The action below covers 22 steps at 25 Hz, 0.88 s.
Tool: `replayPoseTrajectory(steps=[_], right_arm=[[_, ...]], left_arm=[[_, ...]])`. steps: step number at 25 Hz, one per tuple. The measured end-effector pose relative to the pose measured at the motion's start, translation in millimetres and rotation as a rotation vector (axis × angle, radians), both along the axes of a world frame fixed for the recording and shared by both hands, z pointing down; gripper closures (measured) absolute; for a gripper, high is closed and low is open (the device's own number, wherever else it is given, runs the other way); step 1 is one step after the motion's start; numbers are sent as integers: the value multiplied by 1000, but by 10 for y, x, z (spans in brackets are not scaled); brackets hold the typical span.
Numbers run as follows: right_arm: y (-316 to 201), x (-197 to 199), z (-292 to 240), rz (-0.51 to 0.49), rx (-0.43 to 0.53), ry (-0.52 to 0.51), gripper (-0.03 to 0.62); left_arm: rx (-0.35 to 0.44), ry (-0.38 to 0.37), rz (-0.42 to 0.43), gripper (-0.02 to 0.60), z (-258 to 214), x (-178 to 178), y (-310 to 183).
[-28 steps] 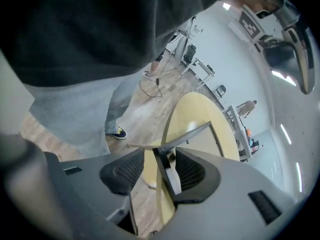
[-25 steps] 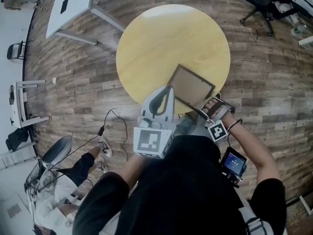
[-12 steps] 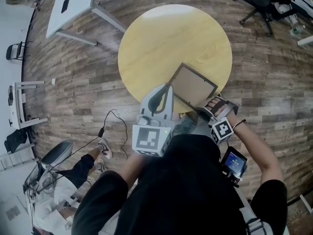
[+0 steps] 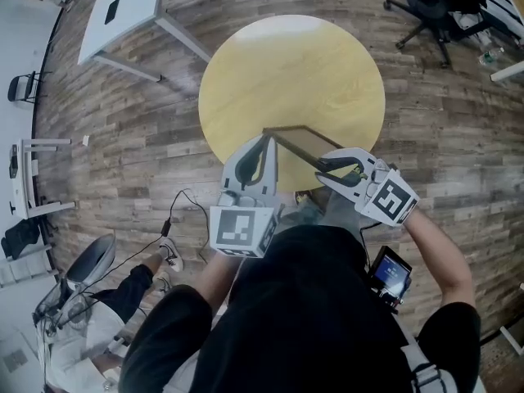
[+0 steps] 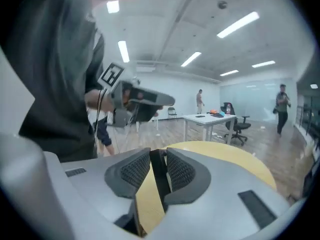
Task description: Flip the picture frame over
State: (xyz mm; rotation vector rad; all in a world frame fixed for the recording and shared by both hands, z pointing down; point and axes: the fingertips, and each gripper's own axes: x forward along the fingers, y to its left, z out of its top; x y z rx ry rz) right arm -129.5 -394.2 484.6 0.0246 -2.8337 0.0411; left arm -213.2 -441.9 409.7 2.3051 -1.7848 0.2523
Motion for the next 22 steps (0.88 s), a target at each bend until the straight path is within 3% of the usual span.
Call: replayPoseTrajectory(steps=[5, 9, 12, 18, 22], right_arm=[[-497, 129, -81, 263, -466, -198, 488], [-854, 546, 226, 514, -709, -240, 501], [-939, 840, 627, 654, -777, -180, 514], [-848, 1079, 1165, 811, -915, -137, 511], [-773, 1138, 1556, 900, -940, 13, 494]], left_arm=[[14, -8, -17, 558, -51, -148, 21], [11, 7, -18, 558, -65, -93, 18], [5, 5, 4, 558, -34, -6, 41], [-5, -4, 39, 558, 17, 120, 66], [-3, -7, 57, 558, 4, 166, 55]])
